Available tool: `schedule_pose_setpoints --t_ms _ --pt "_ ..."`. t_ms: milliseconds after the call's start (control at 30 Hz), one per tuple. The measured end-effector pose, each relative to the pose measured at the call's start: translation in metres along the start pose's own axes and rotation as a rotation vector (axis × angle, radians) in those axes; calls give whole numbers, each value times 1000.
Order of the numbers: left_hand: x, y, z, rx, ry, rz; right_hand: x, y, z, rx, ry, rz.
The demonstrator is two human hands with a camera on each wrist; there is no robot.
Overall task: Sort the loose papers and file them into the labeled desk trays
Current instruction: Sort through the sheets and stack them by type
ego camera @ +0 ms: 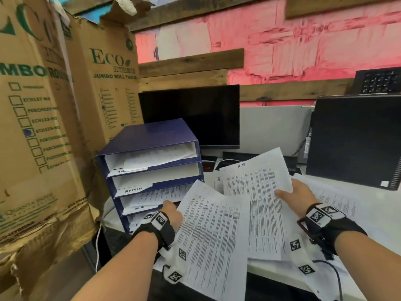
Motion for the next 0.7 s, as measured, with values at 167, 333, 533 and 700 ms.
schedule_pose_setpoints --t_ms 167,333,533,700 --pt "29 33 -12 -110 -40 101 1 -20 -1 35 -11 -21" --pt "78 42 -4 -161 94 -47 1 -35 -1 68 14 -51" --pt "97 35 -7 -118 136 37 -1 -35 2 63 4 -44" --pt "105 31 -9 23 209 103 0 -36 0 67 2 -54"
Point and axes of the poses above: each hand's wrist, its own z-axis towards the middle knuckle, its own y-axis out of the back of the hand, x = y × z, the point moved 4 cm from there along z, towards the middle knuckle, and after that the axes turned 5 degrees about -x, right-handed, at the moved point
